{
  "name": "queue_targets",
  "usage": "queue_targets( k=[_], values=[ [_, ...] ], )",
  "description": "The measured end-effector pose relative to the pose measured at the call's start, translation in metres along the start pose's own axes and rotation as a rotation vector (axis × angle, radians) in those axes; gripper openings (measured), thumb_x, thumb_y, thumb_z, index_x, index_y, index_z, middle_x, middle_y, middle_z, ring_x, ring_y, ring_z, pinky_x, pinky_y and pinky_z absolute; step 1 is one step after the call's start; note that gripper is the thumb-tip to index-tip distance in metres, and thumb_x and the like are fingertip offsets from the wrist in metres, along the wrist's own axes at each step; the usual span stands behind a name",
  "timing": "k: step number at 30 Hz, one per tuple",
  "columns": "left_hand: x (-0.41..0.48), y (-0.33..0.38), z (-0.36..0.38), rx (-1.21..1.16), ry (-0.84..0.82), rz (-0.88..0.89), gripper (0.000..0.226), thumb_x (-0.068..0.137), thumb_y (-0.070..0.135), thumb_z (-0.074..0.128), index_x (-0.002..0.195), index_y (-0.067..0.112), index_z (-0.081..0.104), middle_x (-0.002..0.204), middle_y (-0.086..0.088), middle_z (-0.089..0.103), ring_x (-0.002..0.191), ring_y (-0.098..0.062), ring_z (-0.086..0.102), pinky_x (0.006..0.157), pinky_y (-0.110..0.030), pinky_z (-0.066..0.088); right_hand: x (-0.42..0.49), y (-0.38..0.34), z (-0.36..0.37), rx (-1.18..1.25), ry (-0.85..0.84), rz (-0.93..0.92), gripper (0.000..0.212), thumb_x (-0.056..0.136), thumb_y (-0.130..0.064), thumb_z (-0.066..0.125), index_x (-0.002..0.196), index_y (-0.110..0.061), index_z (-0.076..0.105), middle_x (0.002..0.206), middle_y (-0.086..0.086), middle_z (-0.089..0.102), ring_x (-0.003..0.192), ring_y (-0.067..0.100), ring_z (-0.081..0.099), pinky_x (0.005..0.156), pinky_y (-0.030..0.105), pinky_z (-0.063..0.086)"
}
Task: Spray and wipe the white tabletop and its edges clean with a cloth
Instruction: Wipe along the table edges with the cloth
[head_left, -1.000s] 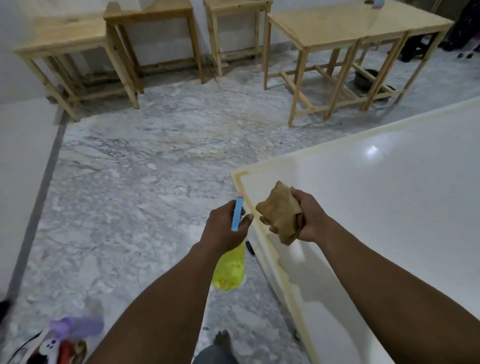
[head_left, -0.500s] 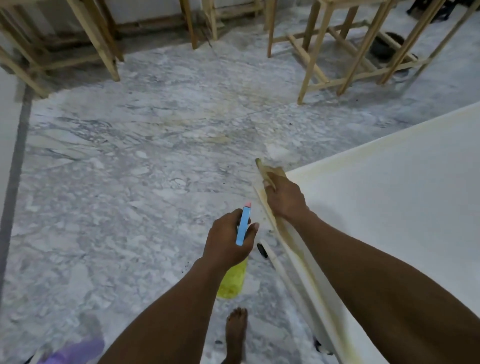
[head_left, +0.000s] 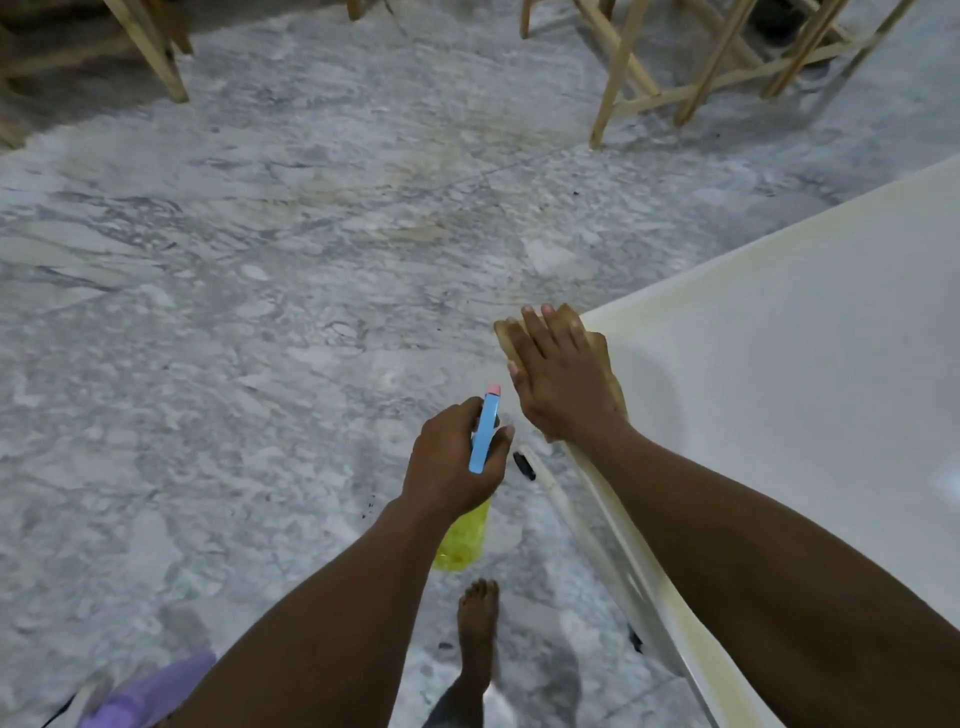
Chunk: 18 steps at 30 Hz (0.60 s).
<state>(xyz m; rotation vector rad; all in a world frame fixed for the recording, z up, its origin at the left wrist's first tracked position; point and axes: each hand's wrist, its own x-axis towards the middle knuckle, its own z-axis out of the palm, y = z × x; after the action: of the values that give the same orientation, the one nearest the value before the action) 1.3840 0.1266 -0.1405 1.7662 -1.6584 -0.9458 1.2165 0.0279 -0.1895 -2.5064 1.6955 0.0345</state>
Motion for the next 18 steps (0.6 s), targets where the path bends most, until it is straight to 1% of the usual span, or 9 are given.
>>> queue_targets(
  k=[3,5,7,10,11,14,16,18],
  values=[
    [-0.007,0.003,0.009,0.023,-0.046,-0.004,0.02,0.097,0.031,0.073,0.088,0.018,0.06,0.071,0.002,0.058,0.063,-0.018,0.052,0.06,-0.032,0.043,-0.009,0.001,-0.001,0.019,-0.014,0.001,0.06,0.101,-0.04,0.018,0.158,-0.018,0.019,0.166,0.008,0.016,0.154,0.029,0.009,0.122,0.052,0.012],
    [-0.011,0.007,0.013,0.03,-0.063,-0.003,0.019,0.096,0.033,0.073,0.089,0.02,0.06,0.073,0.001,0.06,0.064,-0.019,0.054,0.061,-0.034,0.045,-0.021,0.003,0.001,0.028,-0.022,-0.015,0.061,0.1,-0.039,0.018,0.159,-0.019,0.016,0.167,0.007,0.012,0.154,0.029,0.007,0.122,0.052,0.012],
    [-0.018,0.013,0.02,0.02,-0.063,0.003,0.019,0.095,0.031,0.074,0.088,0.022,0.059,0.069,0.004,0.057,0.063,-0.019,0.053,0.062,-0.036,0.046,-0.039,0.006,0.005,0.034,-0.014,-0.022,0.061,0.101,-0.037,0.021,0.159,-0.02,0.015,0.167,0.006,0.011,0.154,0.028,0.005,0.122,0.052,0.011],
    [-0.03,0.023,0.028,0.015,-0.07,0.016,0.017,0.095,0.026,0.074,0.089,0.025,0.058,0.068,0.009,0.054,0.061,-0.015,0.05,0.061,-0.032,0.044,-0.067,0.009,0.008,0.038,0.002,-0.018,0.06,0.102,-0.038,0.027,0.159,-0.021,0.016,0.167,0.006,0.011,0.154,0.027,0.004,0.122,0.052,0.011],
    [-0.034,0.026,0.03,0.018,-0.073,0.022,0.015,0.095,0.024,0.073,0.09,0.024,0.058,0.07,0.007,0.056,0.062,-0.016,0.052,0.062,-0.033,0.047,-0.076,0.01,0.009,0.04,0.002,-0.018,0.06,0.102,-0.038,0.028,0.159,-0.021,0.016,0.167,0.006,0.011,0.154,0.027,0.005,0.122,0.052,0.012],
    [-0.054,0.033,0.038,0.051,-0.084,0.021,0.008,0.092,0.016,0.071,0.097,0.015,0.066,0.082,-0.006,0.069,0.072,-0.027,0.063,0.069,-0.045,0.057,-0.11,0.012,0.01,0.037,-0.007,-0.02,0.061,0.101,-0.037,0.029,0.158,-0.02,0.018,0.166,0.006,0.014,0.154,0.028,0.007,0.121,0.052,0.015],
    [-0.071,0.039,0.041,0.074,-0.092,0.017,0.012,0.089,0.011,0.07,0.1,0.013,0.069,0.087,-0.009,0.072,0.075,-0.029,0.065,0.072,-0.046,0.058,-0.138,0.013,0.01,0.037,-0.01,-0.014,0.061,0.1,-0.036,0.03,0.158,-0.02,0.018,0.166,0.006,0.015,0.154,0.028,0.008,0.121,0.053,0.016],
    [-0.087,0.043,0.044,0.082,-0.097,0.009,0.015,0.088,0.009,0.069,0.101,0.015,0.07,0.089,-0.007,0.073,0.076,-0.028,0.066,0.073,-0.044,0.058,-0.164,0.014,0.008,0.034,-0.018,-0.01,0.063,0.099,-0.035,0.032,0.158,-0.021,0.018,0.166,0.006,0.014,0.154,0.027,0.008,0.121,0.052,0.016]
  ],
)
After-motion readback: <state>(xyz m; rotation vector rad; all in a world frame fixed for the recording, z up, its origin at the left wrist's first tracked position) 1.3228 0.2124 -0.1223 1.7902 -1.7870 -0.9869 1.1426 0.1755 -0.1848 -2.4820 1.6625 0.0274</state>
